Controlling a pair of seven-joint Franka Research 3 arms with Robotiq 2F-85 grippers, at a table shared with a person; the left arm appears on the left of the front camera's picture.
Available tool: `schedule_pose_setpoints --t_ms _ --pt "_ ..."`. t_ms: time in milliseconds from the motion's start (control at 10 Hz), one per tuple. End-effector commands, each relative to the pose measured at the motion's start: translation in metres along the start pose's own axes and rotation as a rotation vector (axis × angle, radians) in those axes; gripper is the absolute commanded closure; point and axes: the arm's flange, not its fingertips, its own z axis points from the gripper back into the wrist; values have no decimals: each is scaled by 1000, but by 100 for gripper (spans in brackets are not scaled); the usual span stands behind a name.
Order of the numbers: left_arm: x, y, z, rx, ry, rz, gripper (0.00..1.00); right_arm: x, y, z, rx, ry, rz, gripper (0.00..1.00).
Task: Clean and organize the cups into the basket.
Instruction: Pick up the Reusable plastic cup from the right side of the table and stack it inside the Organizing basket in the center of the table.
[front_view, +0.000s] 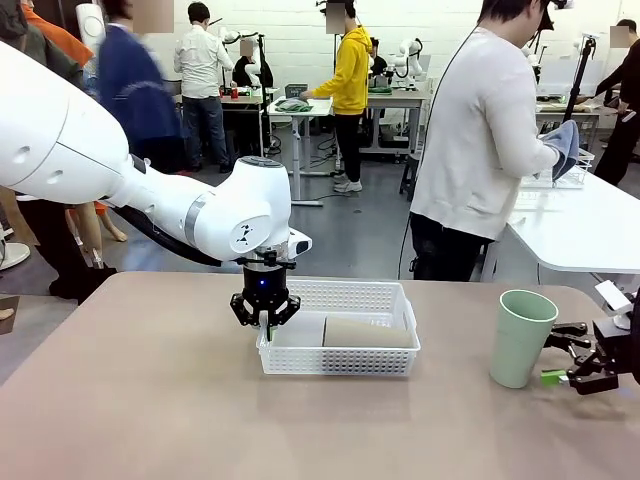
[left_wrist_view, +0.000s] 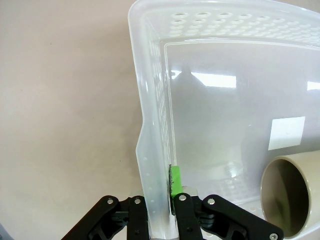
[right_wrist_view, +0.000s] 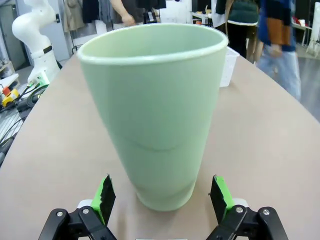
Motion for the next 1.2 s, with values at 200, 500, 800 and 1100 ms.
schedule_pose_setpoints --t_ms 200,500,800,1100 --pt "-1 0 -2 5 2 -7 100 5 -11 -30 2 -31 -28 0" --pt "-1 0 -2 5 2 -7 100 3 -16 -45 3 -56 -43 0" --pt "-1 0 -2 5 2 -7 100 -3 -16 -55 33 -99 -70 0" --pt "-1 0 -2 5 2 -7 100 -5 -15 -54 41 -108 -78 100"
